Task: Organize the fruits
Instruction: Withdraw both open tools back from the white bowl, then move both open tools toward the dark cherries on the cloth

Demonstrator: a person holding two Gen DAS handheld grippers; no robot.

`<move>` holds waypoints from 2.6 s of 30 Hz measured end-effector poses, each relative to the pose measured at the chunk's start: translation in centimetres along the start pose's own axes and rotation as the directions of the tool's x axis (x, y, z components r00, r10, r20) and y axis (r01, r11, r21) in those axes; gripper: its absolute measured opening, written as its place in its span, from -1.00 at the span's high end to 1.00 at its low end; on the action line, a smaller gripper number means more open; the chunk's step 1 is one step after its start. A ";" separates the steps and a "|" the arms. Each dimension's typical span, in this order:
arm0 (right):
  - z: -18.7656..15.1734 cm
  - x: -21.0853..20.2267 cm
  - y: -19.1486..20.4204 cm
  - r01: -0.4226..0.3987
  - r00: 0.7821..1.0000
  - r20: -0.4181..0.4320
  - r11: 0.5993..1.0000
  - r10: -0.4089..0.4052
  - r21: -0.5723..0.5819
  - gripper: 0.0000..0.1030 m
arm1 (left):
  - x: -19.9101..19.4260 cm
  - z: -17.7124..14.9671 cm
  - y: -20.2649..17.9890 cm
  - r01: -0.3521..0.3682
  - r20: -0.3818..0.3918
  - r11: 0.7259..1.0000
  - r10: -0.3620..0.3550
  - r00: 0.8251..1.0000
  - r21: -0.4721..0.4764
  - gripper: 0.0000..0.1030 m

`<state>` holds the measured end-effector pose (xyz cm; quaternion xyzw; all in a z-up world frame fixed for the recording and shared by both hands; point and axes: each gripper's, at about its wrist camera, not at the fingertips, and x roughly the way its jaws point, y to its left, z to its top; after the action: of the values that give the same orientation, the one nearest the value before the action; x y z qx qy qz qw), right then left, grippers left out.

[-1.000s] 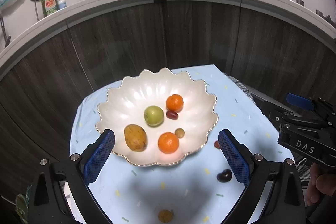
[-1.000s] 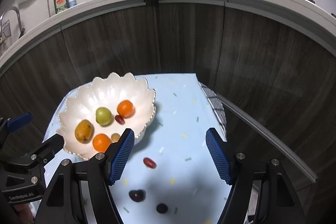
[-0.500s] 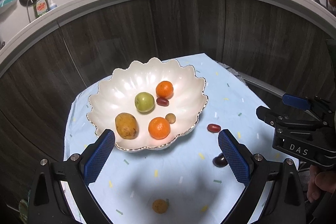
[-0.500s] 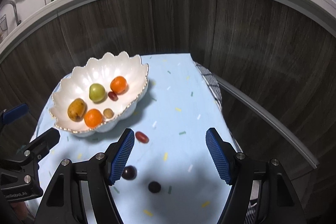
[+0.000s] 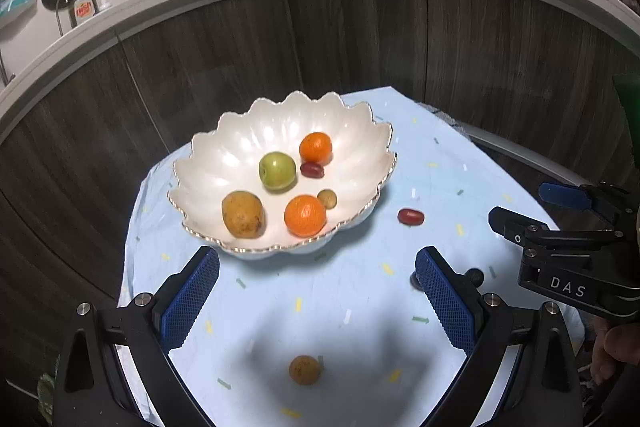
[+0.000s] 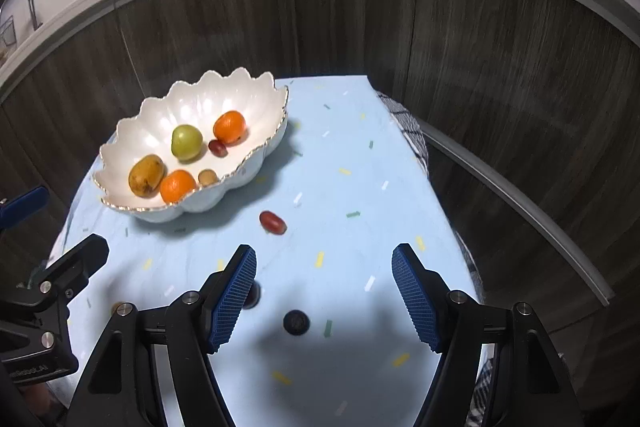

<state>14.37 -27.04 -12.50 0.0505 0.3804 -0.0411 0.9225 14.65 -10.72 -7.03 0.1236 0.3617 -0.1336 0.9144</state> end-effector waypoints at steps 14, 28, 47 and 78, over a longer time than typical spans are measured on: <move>-3.0 1.7 0.4 0.002 0.998 -0.068 1.000 -0.004 -0.028 -0.37 | 1.5 -2.8 -1.1 0.069 -0.024 0.997 -0.069 0.997 0.025 -0.85; -4.4 3.4 0.6 -0.011 0.992 -0.125 0.999 0.005 -0.049 -0.07 | 4.6 -2.8 -4.1 0.245 -0.047 0.936 -0.241 0.969 0.254 -0.57; -4.5 5.7 0.1 -0.060 0.984 -0.168 0.998 0.057 -0.012 0.21 | 9.0 -2.9 -5.5 0.403 -0.150 0.877 -0.375 0.915 0.263 -0.16; -4.2 7.1 0.6 -0.209 0.961 -0.185 0.978 0.204 -0.006 0.60 | 8.8 -2.8 -5.1 0.439 -0.181 0.866 -0.404 0.896 0.239 -0.09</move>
<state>16.50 -26.22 -20.46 0.0815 0.4569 0.0652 0.8834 17.37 -15.99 -15.78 0.1749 0.4144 -0.3711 0.8124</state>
